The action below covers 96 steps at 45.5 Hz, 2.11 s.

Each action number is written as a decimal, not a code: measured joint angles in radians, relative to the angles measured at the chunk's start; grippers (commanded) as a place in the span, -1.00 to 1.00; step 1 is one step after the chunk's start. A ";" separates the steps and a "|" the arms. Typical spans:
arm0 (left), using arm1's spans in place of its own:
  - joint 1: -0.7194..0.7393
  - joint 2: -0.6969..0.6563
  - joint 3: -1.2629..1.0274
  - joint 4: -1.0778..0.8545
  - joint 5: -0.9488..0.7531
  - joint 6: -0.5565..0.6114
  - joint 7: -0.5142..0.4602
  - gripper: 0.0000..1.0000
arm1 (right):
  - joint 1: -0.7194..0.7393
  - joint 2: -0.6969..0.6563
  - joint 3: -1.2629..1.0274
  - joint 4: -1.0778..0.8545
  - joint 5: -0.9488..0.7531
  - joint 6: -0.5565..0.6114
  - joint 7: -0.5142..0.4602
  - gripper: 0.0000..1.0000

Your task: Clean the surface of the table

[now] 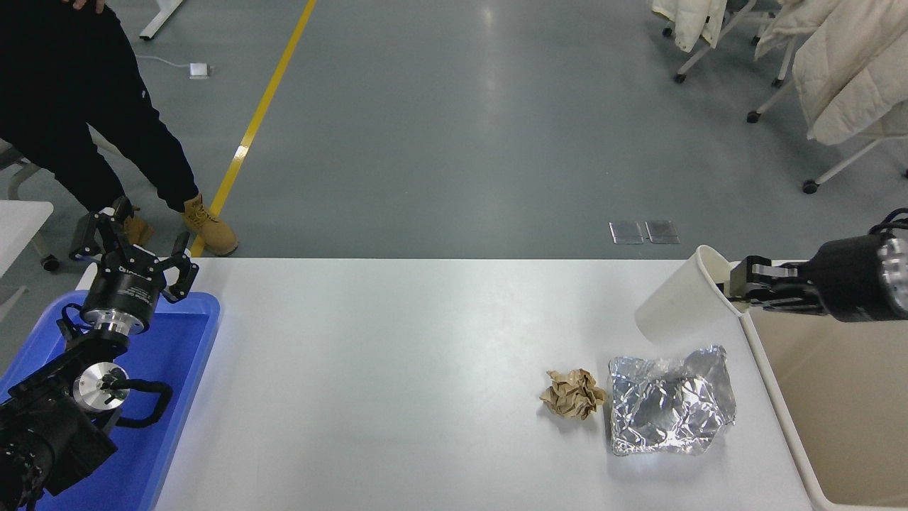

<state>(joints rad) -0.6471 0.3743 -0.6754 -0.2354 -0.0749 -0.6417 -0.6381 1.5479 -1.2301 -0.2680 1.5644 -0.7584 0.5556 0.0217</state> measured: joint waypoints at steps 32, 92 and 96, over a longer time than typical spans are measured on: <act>0.000 0.000 0.000 0.000 0.000 0.000 0.000 1.00 | -0.011 -0.010 0.000 -0.225 -0.031 0.044 -0.015 -1.00; 0.001 0.000 0.000 0.000 0.000 0.001 0.000 1.00 | -0.849 0.896 0.033 -1.507 0.453 -0.821 -0.012 -1.00; 0.001 0.000 0.000 0.000 0.000 0.001 0.000 1.00 | -0.862 0.915 0.044 -1.526 0.464 -0.853 -0.011 -1.00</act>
<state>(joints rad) -0.6458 0.3743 -0.6759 -0.2352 -0.0751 -0.6412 -0.6381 0.6858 -0.3154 -0.2240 0.0385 -0.2948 -0.2977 0.0102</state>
